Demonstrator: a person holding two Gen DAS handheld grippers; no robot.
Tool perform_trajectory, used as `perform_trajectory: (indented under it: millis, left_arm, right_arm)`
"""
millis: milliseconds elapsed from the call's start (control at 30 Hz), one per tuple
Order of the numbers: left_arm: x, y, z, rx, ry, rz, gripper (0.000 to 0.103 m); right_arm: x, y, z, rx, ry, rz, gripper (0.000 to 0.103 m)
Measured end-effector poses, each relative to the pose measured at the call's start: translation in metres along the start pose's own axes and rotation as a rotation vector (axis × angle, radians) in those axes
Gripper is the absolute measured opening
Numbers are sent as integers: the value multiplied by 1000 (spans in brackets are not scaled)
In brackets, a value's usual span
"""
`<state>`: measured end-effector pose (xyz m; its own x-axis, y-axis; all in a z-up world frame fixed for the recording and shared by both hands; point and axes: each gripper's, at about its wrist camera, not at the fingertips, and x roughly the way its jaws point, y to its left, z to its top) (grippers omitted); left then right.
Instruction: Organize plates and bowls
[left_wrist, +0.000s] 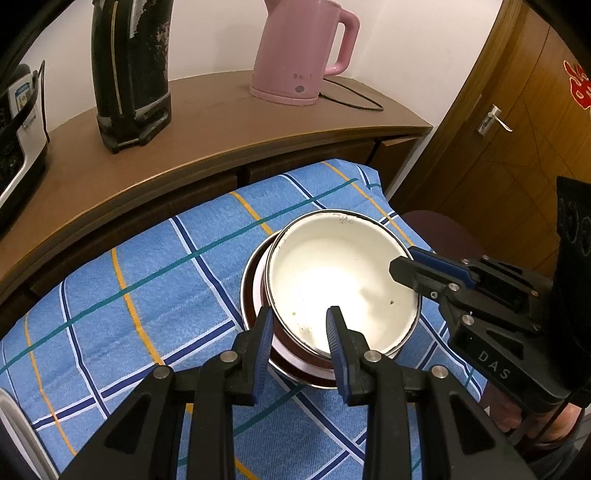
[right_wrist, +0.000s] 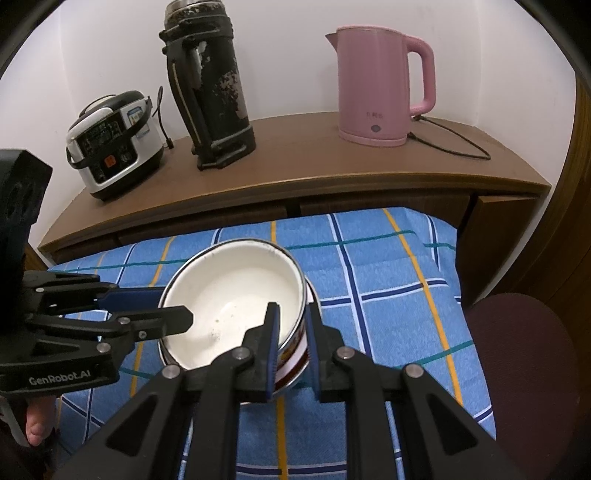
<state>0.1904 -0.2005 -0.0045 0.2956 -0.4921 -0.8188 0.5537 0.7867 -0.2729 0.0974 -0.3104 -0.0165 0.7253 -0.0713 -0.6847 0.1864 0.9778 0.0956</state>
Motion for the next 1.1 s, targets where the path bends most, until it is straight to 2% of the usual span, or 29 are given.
perform_trajectory:
  millis: [1100]
  left_arm:
    - [2,-9,-2,52,-29,29,32]
  right_arm:
    - [-1,-8,-3,4,-2,4,15]
